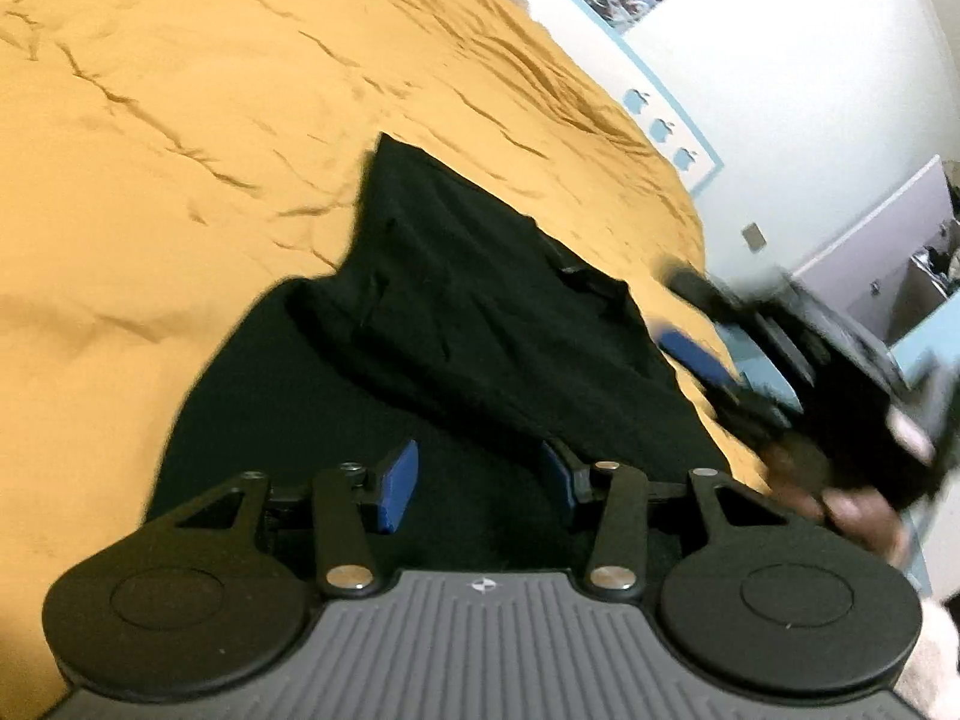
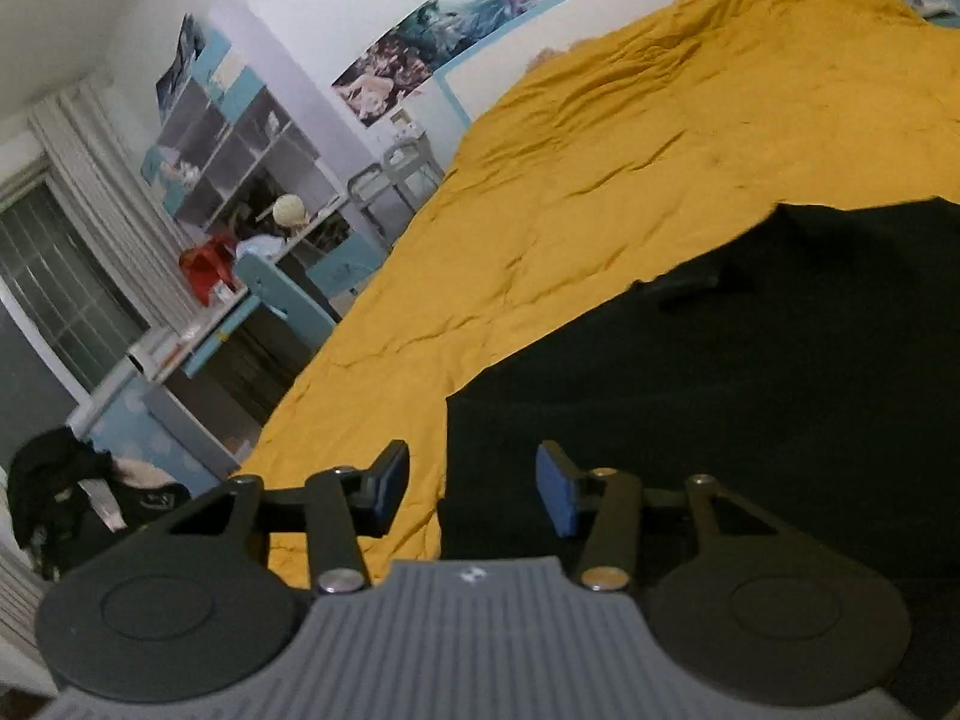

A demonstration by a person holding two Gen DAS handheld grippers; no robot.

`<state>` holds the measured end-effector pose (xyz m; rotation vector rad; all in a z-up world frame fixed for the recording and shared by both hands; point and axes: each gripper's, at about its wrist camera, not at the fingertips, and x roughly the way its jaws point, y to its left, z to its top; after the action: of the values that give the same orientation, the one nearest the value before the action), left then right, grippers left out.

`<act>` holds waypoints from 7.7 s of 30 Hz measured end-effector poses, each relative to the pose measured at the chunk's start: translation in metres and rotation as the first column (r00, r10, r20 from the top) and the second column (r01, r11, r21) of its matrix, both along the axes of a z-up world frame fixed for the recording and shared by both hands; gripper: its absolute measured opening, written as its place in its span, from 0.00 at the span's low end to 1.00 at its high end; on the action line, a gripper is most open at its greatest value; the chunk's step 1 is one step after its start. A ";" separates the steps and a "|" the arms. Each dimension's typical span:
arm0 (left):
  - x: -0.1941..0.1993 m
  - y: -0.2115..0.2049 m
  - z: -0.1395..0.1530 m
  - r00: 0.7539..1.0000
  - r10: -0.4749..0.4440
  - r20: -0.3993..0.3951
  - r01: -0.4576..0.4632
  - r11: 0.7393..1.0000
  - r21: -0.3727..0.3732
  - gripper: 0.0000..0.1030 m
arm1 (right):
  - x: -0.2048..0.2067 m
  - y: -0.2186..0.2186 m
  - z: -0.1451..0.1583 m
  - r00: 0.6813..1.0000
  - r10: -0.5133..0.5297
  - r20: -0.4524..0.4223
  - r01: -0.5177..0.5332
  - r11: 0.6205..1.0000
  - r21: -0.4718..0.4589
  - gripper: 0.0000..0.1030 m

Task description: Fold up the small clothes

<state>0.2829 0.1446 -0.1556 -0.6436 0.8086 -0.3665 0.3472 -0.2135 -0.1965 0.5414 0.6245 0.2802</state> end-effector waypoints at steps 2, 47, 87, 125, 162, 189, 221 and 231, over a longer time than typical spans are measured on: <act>0.009 0.002 -0.002 0.999 0.035 -0.002 -0.035 0.999 -0.004 0.51 | -0.010 -0.034 0.007 0.999 -0.049 -0.010 0.049 0.999 0.008 0.48; 0.028 -0.004 -0.044 0.975 0.217 -0.046 -0.214 0.974 0.071 0.12 | -0.105 -0.277 -0.035 0.846 -0.468 -0.256 0.517 0.836 0.183 0.57; 0.042 -0.049 -0.034 0.999 0.043 0.009 -0.043 0.972 0.230 0.20 | 0.097 -0.326 -0.083 0.917 -0.309 -0.251 0.330 0.943 0.048 0.01; -0.117 0.027 0.055 0.989 -0.116 0.087 0.102 0.984 0.145 0.47 | -0.168 -0.221 0.066 0.988 -0.119 -0.097 0.097 0.974 -0.203 0.59; -0.229 0.085 -0.046 0.963 -0.269 -0.006 0.263 0.947 -0.184 0.55 | -0.403 -0.289 -0.030 0.954 0.117 -0.277 -0.067 0.981 0.185 0.61; -0.245 0.081 -0.049 0.970 -0.227 -0.090 0.201 0.951 -0.236 0.09 | -0.400 -0.269 -0.043 0.929 0.216 -0.299 -0.133 0.952 0.275 0.20; 0.045 0.041 0.018 0.991 -0.088 0.099 0.117 0.933 -0.340 0.05 | -0.113 -0.312 0.020 0.993 -0.116 -0.012 0.111 0.918 0.381 0.12; 0.187 0.005 -0.018 0.996 0.020 -0.086 -0.029 0.995 -0.098 0.16 | 0.083 -0.318 -0.014 0.954 -0.268 -0.130 0.293 0.927 0.236 0.38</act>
<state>0.4701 0.1496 -0.1732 -0.7649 0.8664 -0.3605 0.4302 -0.5310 -0.2109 0.8866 0.5983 0.0617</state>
